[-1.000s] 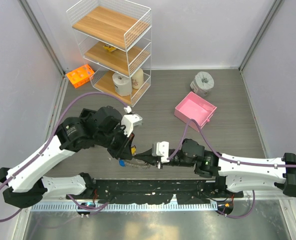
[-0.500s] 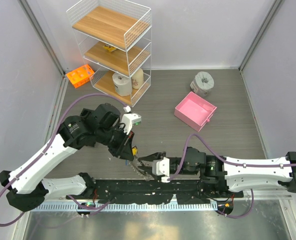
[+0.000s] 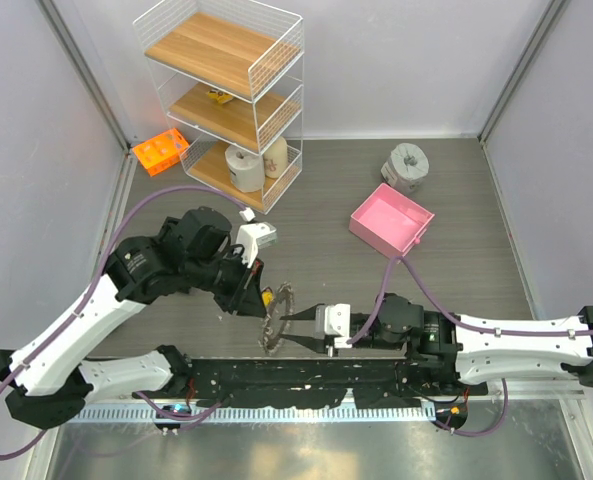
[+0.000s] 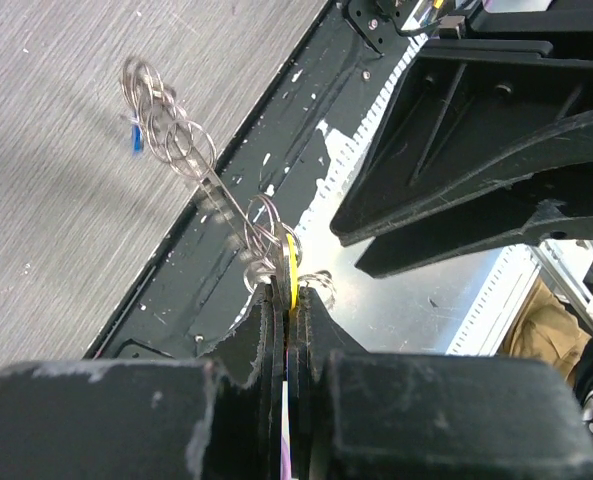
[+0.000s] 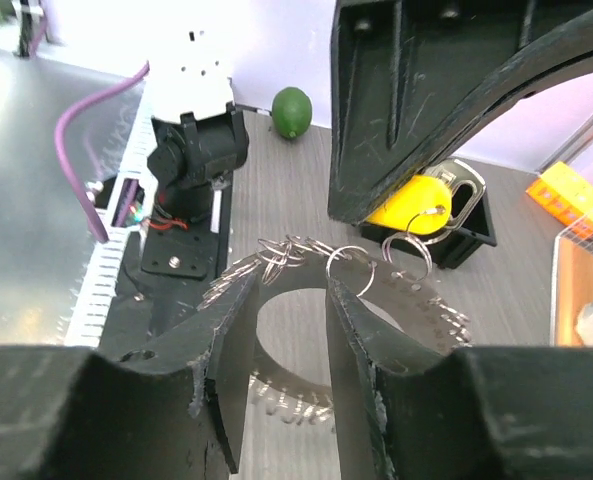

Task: Remove the keys from the keyring

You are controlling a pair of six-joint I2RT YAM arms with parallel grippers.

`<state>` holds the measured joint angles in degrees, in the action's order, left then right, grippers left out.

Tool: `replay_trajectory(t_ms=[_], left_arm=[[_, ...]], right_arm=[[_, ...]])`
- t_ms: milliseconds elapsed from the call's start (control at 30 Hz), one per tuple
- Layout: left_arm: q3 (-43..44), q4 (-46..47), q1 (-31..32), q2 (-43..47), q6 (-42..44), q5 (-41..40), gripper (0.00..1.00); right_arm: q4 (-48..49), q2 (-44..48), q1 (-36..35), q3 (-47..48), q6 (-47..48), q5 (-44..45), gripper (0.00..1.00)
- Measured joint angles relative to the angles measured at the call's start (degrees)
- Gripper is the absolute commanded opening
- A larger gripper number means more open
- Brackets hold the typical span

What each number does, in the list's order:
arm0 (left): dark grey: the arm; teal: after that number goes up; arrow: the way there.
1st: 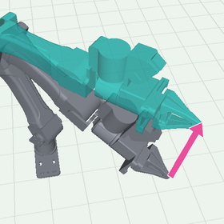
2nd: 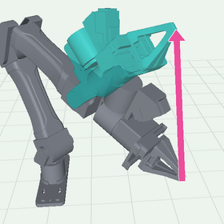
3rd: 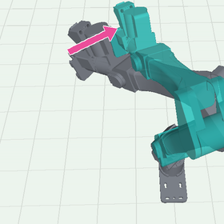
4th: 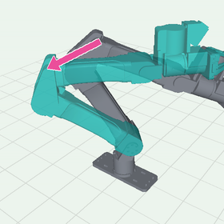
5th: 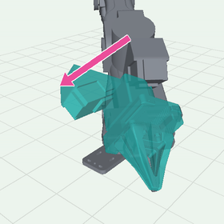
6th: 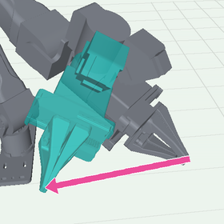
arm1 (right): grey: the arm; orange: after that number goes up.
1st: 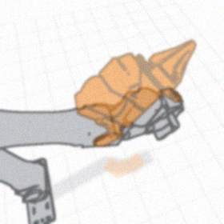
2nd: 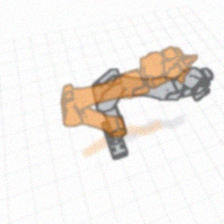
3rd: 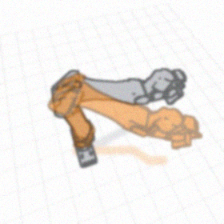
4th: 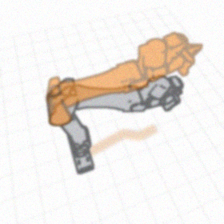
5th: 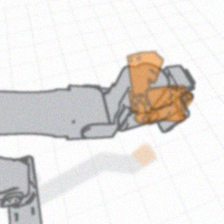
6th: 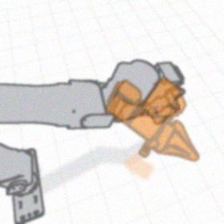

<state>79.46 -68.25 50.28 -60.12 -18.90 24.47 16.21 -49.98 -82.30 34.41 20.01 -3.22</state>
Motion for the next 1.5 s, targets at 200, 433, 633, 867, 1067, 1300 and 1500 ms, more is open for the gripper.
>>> replay_trajectory(t_ms=[200, 433, 633, 867, 1067, 1300, 1500], left_arm=[[-1.57, 1.53, 0.11, 1.03, -0.26, -0.94, 0.00], [-2.49, 2.73, 0.13, 1.84, -0.57, -1.99, 0.00], [-2.54, 3.15, 0.22, 1.99, -0.70, -2.45, 0.00], [-2.51, 3.15, 0.42, 3.06, -1.51, -2.60, 0.00], [-2.54, 3.15, 1.03, 3.39, -2.01, -2.62, 0.00], [-2.54, 3.15, 1.81, 3.34, -2.27, -2.64, 0.00], [-2.58, 3.30, 2.10, 3.06, -2.99, -2.84, 0.00]], right_arm=[[0.13, -1.70, 0.81, 3.21, -9.75, 1.33, 0.30], [6.84, -2.60, 1.05, 1.84, -19.50, 4.04, 0.33], [9.66, -6.08, 1.05, 1.22, -21.73, 6.34, 0.33], [9.46, -6.75, 1.05, 1.22, -21.38, 12.11, 0.34], [9.40, -7.56, 1.05, 1.25, -19.80, 14.75, 0.36], [9.42, -10.08, 1.03, 1.27, -17.05, 15.19, 0.37], [9.49, -10.43, 0.15, 1.40, -15.17, 16.46, 0.37]])
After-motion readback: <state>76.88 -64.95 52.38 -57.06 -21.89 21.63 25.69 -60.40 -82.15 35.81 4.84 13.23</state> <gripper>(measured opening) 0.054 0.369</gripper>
